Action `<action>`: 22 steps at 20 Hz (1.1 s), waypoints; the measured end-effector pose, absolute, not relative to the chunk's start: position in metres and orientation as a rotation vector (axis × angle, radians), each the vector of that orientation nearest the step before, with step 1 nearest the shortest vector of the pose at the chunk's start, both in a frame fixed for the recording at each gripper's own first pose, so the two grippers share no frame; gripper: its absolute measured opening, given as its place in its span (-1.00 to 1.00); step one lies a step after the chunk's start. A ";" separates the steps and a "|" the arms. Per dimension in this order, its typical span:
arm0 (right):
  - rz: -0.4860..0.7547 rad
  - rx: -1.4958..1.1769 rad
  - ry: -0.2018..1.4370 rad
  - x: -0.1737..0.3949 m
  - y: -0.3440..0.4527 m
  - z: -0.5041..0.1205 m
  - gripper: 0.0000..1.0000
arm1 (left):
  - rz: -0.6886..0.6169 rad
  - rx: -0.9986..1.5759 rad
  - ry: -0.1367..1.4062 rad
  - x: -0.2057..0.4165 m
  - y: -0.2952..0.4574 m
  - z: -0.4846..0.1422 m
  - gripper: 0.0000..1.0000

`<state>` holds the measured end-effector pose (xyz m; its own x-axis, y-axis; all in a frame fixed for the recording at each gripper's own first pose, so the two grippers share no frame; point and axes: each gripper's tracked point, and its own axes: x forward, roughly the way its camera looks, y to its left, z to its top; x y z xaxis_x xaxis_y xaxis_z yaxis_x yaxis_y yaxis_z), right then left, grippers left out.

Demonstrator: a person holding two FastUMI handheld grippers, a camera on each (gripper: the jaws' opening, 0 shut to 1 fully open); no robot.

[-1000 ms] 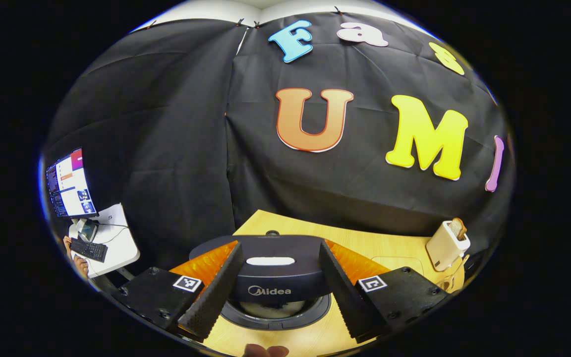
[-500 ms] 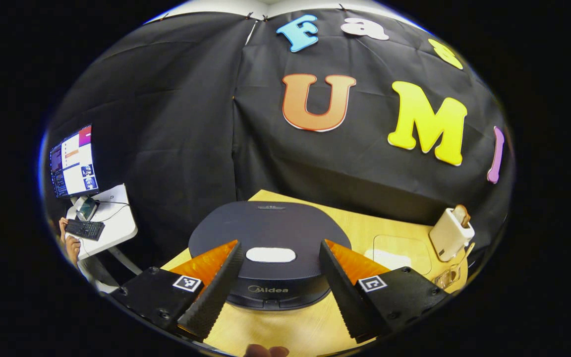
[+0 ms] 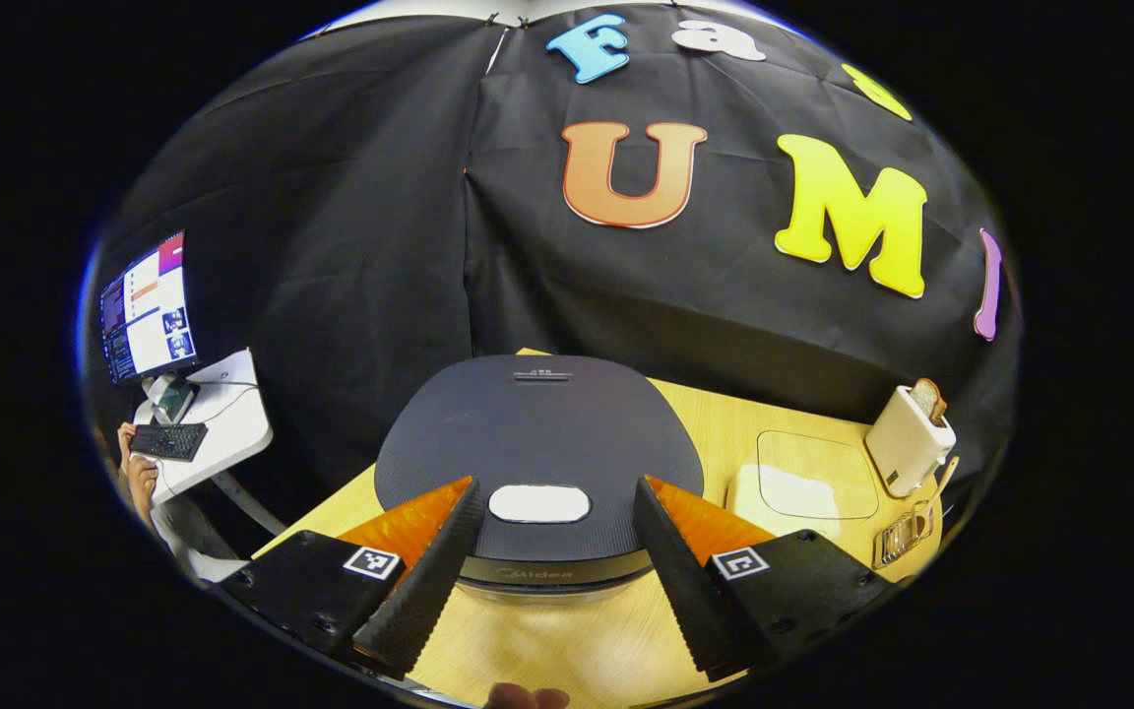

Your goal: Close the left gripper, press the button to open the rice cooker; take a wooden spoon from the chopstick holder with the right hand, scoop a spoonful of rice and pour it into the rice cooker, then put the wooden spoon back into the chopstick holder.

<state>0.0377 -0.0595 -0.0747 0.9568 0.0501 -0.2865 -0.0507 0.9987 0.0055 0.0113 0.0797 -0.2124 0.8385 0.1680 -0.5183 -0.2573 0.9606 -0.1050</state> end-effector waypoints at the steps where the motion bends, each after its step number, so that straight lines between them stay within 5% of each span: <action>1: 0.051 -0.002 0.290 0.037 -0.059 -0.076 0.91 | 0.228 -0.176 0.534 0.011 0.079 -0.214 0.97; 22: 0.184 -0.044 0.304 0.028 0.003 -0.075 0.86 | 0.227 -0.111 0.363 0.010 0.077 -0.227 0.96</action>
<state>0.0285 0.0026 -0.0751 0.9375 0.1737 -0.3016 -0.1868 0.9823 -0.0151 0.0099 0.0767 -0.2272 0.9099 0.1999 -0.3636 -0.2394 0.9686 -0.0667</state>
